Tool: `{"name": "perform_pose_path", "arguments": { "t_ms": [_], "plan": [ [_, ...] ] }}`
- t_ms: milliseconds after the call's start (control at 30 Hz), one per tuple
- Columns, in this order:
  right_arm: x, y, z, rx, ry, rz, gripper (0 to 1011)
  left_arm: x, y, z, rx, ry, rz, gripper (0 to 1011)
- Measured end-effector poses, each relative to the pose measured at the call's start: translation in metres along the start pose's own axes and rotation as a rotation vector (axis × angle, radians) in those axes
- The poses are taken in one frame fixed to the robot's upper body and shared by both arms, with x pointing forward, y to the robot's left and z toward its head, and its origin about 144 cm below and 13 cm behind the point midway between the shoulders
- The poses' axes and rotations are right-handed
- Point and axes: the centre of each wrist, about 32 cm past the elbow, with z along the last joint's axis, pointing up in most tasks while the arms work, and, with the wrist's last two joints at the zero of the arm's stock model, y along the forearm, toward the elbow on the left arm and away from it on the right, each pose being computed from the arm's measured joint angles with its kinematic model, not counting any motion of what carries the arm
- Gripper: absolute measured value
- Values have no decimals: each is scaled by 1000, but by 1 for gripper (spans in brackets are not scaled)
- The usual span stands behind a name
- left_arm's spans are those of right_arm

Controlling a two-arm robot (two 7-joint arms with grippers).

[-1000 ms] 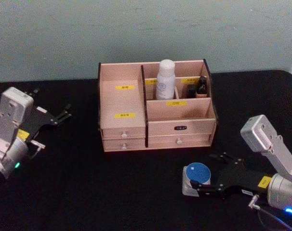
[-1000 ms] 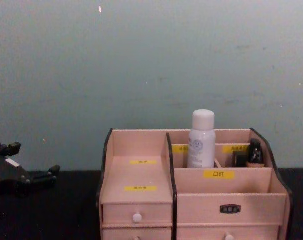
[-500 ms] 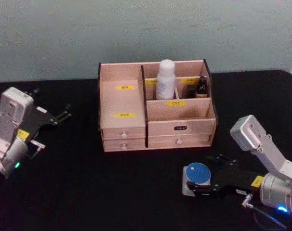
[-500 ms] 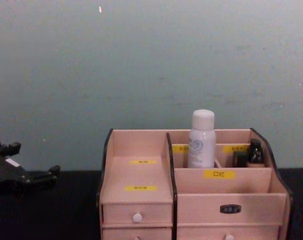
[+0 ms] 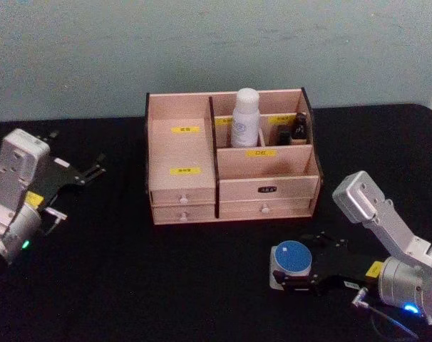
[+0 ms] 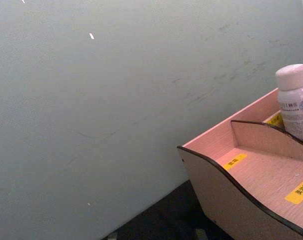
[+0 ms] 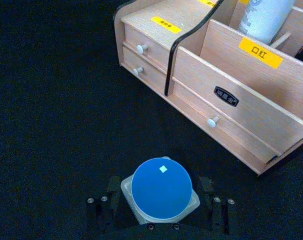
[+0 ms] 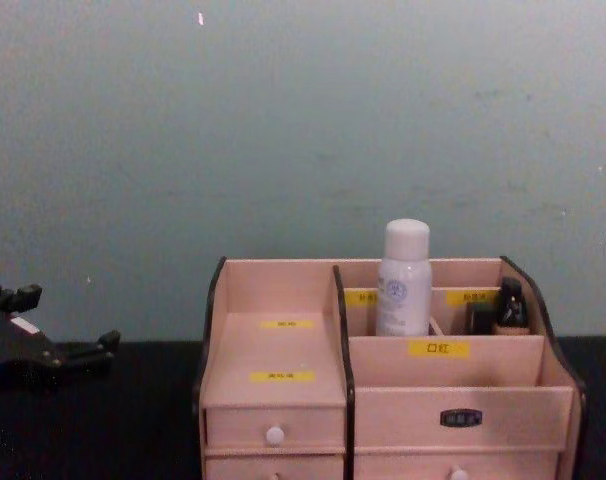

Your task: Pick up the facial cleanser and watermelon frost from the table and place them into the tiered storage box.

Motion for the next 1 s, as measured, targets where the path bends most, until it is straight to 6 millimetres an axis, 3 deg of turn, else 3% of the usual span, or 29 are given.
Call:
{"name": "perform_pose_path", "arguments": {
  "t_ms": [1000],
  "plan": [
    [0,3,1,-26,9,-8,994,0,0,0,0,0,0,1001]
  ]
}}
